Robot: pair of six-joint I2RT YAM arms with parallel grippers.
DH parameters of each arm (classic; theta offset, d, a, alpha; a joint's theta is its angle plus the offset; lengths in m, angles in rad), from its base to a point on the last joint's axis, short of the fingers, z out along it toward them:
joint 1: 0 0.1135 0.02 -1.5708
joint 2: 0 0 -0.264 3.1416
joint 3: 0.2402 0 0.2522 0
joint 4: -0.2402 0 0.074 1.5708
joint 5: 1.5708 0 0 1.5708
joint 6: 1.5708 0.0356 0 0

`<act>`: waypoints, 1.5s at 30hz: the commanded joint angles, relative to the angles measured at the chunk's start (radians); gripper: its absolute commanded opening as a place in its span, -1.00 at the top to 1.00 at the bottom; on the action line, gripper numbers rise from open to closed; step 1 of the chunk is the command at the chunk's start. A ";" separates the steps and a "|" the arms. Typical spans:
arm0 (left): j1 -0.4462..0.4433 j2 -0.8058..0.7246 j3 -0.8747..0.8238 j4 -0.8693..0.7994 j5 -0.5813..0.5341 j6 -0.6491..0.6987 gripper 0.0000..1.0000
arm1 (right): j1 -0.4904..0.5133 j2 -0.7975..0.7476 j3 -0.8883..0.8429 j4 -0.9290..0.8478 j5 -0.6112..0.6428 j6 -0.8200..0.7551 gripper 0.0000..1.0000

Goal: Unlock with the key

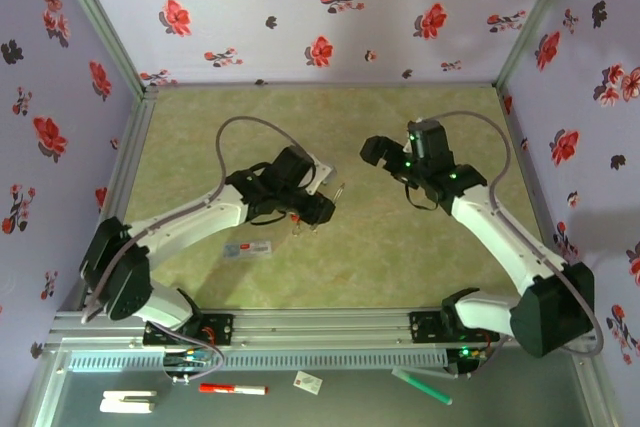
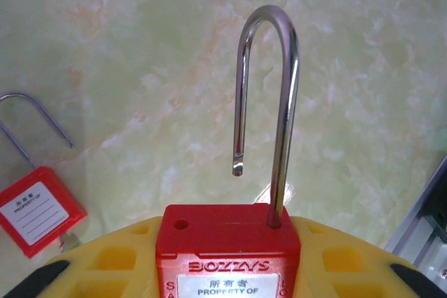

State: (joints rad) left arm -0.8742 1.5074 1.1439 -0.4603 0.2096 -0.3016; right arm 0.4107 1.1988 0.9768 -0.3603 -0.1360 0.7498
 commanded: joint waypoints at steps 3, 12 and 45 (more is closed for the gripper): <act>-0.020 0.134 0.137 -0.058 -0.020 -0.054 1.00 | -0.046 -0.094 -0.045 -0.092 0.106 -0.053 -0.99; -0.055 0.373 0.334 -0.156 -0.023 -0.175 1.00 | -0.100 -0.195 -0.100 -0.129 0.100 -0.082 -0.99; 0.013 0.703 0.580 -0.390 -0.209 -0.382 1.00 | -0.112 -0.308 -0.183 -0.121 0.064 -0.070 -0.99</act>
State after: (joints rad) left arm -0.8692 2.1876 1.6962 -0.7986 0.0521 -0.6319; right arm 0.3054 0.9119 0.8101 -0.4847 -0.0612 0.6804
